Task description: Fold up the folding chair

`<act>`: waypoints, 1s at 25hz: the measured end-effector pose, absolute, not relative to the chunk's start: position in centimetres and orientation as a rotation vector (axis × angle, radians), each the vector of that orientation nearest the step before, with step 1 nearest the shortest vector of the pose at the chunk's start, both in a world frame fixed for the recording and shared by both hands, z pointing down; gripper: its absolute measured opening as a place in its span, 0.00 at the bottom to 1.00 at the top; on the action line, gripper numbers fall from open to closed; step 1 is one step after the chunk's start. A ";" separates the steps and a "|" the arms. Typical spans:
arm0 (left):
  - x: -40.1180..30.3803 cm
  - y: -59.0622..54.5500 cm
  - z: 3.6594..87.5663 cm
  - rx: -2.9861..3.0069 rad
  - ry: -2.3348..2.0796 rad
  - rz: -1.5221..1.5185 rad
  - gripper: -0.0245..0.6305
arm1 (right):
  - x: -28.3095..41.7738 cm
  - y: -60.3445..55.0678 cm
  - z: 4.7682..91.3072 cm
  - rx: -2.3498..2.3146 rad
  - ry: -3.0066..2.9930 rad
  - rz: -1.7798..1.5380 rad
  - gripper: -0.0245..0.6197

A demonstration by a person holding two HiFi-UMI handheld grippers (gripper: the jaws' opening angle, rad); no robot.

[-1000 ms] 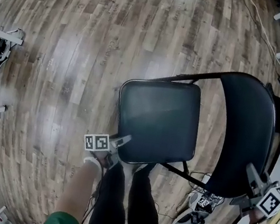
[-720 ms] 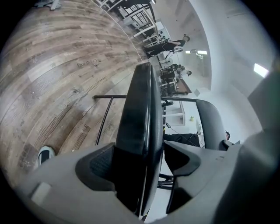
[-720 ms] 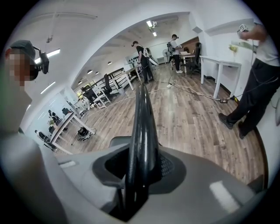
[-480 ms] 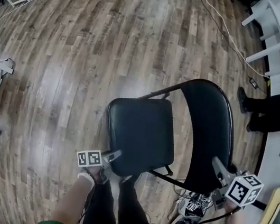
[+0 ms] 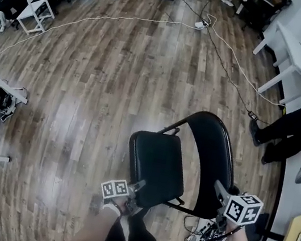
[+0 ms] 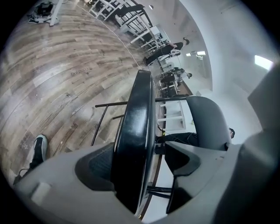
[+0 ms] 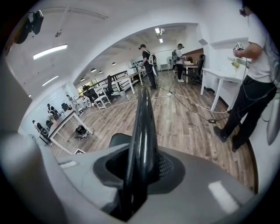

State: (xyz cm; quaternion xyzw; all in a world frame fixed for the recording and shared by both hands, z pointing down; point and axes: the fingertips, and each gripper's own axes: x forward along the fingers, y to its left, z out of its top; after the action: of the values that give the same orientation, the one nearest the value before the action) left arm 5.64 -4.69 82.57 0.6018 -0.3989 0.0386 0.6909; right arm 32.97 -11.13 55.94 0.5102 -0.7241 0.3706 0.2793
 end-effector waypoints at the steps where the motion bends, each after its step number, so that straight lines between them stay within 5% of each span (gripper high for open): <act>1: 6.8 -4.8 81.7 1.350 -0.889 0.088 0.60 | 33.5 -11.1 55.7 1.371 -1.939 0.987 0.20; 25: 27.4 -9.7 69.5 1.301 -0.815 -0.055 0.60 | 37.5 -11.3 50.2 1.424 -1.857 0.799 0.20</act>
State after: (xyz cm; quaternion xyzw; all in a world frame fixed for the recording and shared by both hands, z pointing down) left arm 27.42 -9.67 69.49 0.5884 -0.3686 -0.0251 0.7193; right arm 37.50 -11.32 50.21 0.5440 -0.7093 0.3053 0.3283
